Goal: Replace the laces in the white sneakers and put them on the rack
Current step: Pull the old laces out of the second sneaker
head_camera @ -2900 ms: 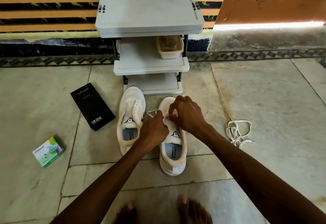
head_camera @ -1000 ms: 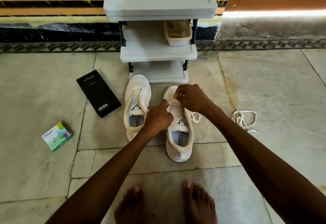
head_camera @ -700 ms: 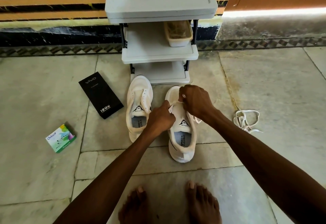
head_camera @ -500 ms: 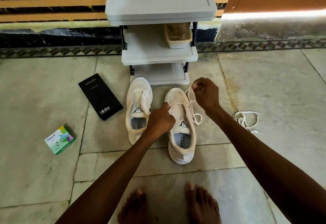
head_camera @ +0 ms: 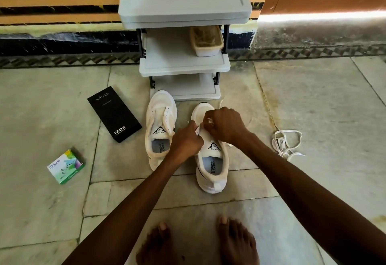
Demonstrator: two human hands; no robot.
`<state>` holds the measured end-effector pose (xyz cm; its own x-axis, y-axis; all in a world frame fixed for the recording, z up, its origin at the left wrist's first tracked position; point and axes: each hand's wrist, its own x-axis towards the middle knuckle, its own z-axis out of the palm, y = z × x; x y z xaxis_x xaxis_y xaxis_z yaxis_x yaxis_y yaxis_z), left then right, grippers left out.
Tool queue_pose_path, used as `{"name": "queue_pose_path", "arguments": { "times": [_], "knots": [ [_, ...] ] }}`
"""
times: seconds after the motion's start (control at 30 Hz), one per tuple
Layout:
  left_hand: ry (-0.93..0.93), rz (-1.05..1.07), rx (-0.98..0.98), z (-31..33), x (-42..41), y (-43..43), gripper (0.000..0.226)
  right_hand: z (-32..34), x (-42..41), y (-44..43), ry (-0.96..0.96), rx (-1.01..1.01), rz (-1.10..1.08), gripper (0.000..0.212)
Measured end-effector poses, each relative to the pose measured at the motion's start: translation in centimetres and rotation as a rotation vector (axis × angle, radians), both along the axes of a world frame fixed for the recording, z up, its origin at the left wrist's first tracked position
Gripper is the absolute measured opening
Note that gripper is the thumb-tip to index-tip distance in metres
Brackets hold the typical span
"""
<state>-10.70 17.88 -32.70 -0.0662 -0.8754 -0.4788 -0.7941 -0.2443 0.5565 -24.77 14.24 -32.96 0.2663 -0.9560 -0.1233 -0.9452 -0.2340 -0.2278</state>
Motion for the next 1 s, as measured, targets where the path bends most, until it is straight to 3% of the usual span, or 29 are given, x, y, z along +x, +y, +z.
{"name": "queue_pose_path", "arguments": {
  "times": [0.07,0.13,0.27,0.37,0.43,0.53,0.6,0.7,0.9,1.0],
  "knots": [
    [0.015,0.0,0.001,0.2,-0.1,0.1,0.031,-0.1,-0.1,0.1,0.078,-0.002,0.009,0.018],
    [0.018,-0.004,0.005,0.4,0.0,0.2,0.035,0.1,-0.3,-0.3,0.011,-0.028,-0.032,0.013],
    [0.034,-0.003,0.024,0.4,0.0,0.1,0.039,-0.9,-1.4,-0.7,-0.45,-0.12,-0.285,0.023],
    [0.029,0.01,0.043,0.4,0.0,0.0,0.037,-2.4,-1.5,-0.1,-0.676,-0.172,-0.451,0.021],
    [0.021,0.015,0.047,0.4,0.0,0.0,0.036,-3.7,-1.0,0.2,-0.854,-0.035,-0.596,0.022],
    [0.033,0.017,0.058,0.4,0.0,-0.1,0.043,-4.1,0.1,0.4,-1.295,0.229,-0.746,0.032],
    [0.053,0.023,0.065,0.3,0.1,-0.1,0.052,-3.6,0.4,0.3,-1.426,0.3,-0.778,0.032],
    [0.06,0.036,0.042,0.1,0.1,0.1,0.055,-3.4,0.8,0.5,-1.407,0.301,-0.711,0.03],
    [0.024,0.075,-0.08,-0.4,-0.1,1.1,0.056,-3.9,1.5,0.6,-1.036,0.172,-0.577,0.015],
    [0.002,0.065,-0.124,-0.6,0.0,1.4,0.048,-4.0,1.7,0.5,-0.986,0.091,-0.57,0.014]
  ]
}}
